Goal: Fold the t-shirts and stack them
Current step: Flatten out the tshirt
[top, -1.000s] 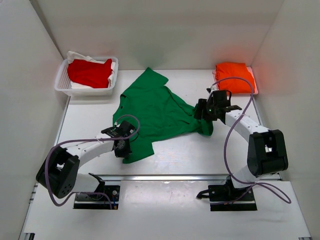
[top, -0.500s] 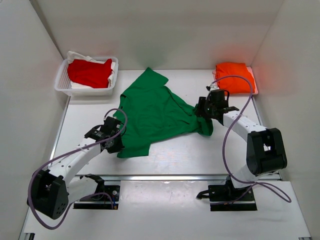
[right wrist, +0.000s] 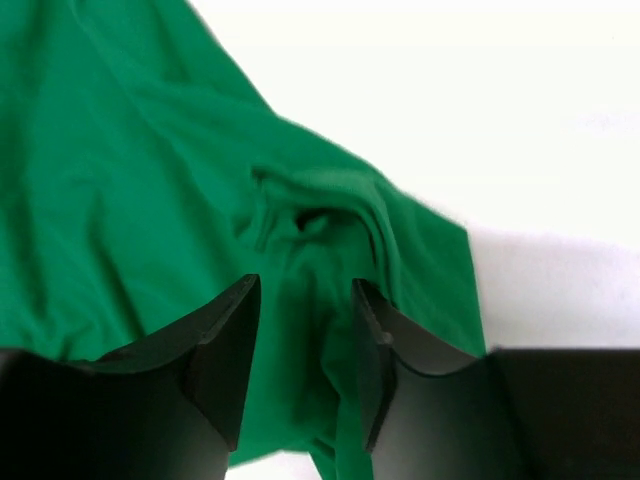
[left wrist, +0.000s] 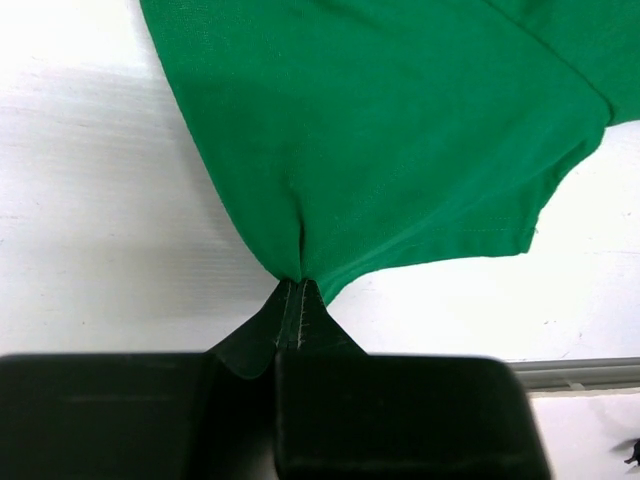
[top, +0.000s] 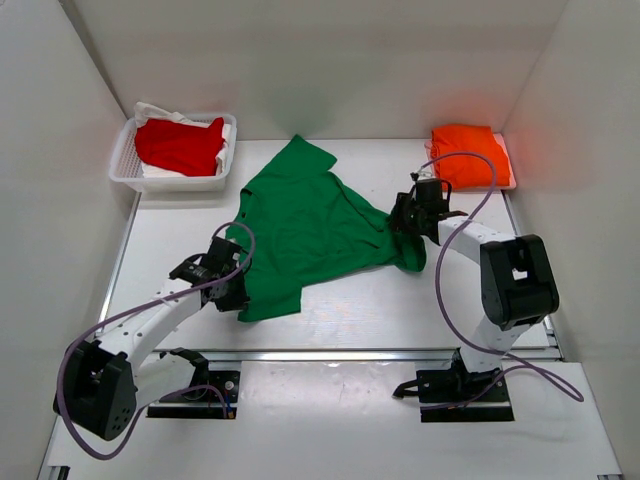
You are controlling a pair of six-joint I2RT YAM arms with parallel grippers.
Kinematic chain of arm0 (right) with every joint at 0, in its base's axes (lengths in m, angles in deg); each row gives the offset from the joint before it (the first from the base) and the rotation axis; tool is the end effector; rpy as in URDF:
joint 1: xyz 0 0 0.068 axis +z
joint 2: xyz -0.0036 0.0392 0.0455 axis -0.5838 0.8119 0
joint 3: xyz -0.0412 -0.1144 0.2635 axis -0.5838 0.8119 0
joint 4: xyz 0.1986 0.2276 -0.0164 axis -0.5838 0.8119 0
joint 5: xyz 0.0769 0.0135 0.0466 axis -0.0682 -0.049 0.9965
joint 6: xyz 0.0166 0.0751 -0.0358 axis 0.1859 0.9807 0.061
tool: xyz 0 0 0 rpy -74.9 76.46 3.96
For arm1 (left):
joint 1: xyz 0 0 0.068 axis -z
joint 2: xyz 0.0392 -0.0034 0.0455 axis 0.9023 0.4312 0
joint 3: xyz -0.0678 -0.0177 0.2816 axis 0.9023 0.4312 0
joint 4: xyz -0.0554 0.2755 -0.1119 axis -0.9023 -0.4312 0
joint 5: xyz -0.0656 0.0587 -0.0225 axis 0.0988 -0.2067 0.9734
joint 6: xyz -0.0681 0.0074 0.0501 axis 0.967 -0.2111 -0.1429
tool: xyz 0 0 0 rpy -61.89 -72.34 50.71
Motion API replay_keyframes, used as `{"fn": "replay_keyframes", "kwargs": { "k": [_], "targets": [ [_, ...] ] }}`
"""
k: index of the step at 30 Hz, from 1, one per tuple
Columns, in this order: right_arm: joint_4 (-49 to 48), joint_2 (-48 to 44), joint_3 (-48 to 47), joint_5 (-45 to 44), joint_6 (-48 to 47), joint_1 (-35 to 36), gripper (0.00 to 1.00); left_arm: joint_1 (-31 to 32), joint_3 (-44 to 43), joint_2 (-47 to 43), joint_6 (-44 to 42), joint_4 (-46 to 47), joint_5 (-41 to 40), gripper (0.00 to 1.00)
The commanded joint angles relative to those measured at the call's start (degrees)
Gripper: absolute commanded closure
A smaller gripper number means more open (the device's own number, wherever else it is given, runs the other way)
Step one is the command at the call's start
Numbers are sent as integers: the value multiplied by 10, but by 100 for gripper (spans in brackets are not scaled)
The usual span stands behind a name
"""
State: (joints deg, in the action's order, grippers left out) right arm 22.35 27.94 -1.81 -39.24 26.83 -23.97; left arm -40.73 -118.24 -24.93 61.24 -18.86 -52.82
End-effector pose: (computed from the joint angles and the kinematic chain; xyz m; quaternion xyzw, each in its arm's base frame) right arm 0.4091 0.0907 0.1466 0.0281 0.9184 0.1304 0.3724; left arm 0.2093 -0.0899 0.1510 -0.0999 0.9780 -0.0792 0.1652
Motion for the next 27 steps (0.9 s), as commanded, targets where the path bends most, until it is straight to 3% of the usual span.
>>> {"fn": "replay_keyframes", "kwargs": {
  "k": [1, 12, 13, 14, 17, 27],
  "targets": [
    [-61, 11, -27, 18, 24, -11, 60, 2, 7, -7, -2, 12, 14, 100],
    [-62, 69, -69, 10, 47, -15, 61, -15, 1, -14, -16, 3, 11, 100],
    [-58, 76, -80, 5, 47, -18, 66, -18, 3, -12, -15, 2, 12, 100],
    [-52, 74, -80, 10, 46, -19, 82, -14, 3, -13, -14, 2, 12, 100],
    [-13, 69, -88, 23, 44, -24, 100, -18, 2, -16, -15, -1, 14, 100],
    [128, -172, 10, 93, 11, -23, 100, -41, -76, -16, -25, -12, 45, 100]
  ]
}}
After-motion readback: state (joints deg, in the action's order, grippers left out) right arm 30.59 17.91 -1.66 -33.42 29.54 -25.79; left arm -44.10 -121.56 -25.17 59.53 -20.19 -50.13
